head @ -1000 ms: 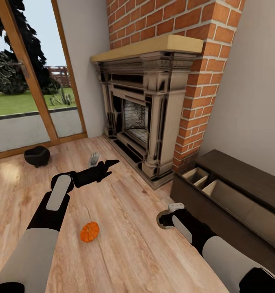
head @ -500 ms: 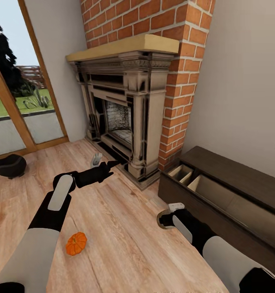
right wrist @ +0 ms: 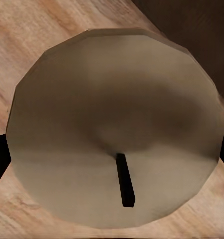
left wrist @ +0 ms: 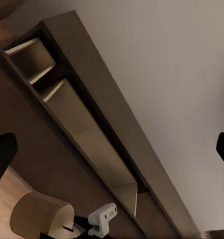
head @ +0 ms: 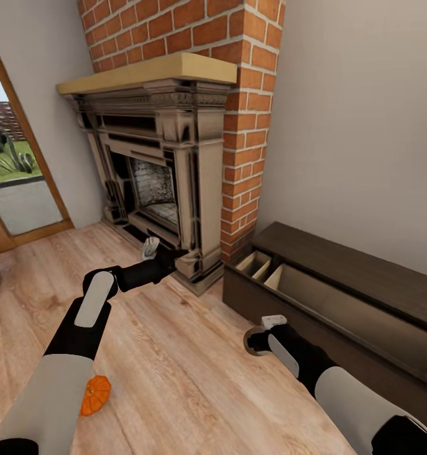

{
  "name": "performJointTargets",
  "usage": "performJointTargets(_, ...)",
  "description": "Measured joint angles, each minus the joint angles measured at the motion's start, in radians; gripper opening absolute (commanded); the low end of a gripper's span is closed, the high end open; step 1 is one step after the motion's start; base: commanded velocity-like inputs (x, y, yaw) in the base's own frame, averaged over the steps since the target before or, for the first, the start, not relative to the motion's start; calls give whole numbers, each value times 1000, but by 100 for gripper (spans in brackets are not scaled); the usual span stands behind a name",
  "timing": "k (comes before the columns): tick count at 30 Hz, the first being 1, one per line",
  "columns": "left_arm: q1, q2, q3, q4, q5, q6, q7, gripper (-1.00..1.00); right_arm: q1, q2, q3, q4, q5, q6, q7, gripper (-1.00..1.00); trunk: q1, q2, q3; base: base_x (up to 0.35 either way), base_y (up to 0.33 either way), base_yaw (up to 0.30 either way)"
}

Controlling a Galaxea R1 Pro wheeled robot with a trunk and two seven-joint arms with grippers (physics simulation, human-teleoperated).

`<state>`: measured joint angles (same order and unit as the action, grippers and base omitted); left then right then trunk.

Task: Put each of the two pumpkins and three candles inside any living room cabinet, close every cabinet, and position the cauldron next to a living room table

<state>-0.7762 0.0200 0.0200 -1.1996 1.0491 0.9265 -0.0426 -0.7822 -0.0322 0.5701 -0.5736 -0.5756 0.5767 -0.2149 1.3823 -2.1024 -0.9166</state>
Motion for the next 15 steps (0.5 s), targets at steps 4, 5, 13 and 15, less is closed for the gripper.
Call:
performJointTargets(4, 0, -4, 0, 2, 0, 0, 1, 100, 0, 0, 0, 0, -1, 0, 0, -100, 0, 0, 0, 0, 0, -287)
performJointTargets(5, 0, -6, 0, 2, -1, 0, 1, 100, 0, 0, 0, 0, -1, 0, 0, -100, 0, 0, 0, 0, 0, -287)
performJointTargets(13, 0, -8, 0, 4, -1, 0, 1, 100, 0, -1, 0, -3, 0, 0, 1, -100, 0, 0, 0, 0, 117, -287)
performJointTargets(15, 0, -8, 0, 3, -1, 0, 1, 100, 0, -2, -1, -3, 0, 1, 2, -100, 0, 0, 0, 33, 259, -287)
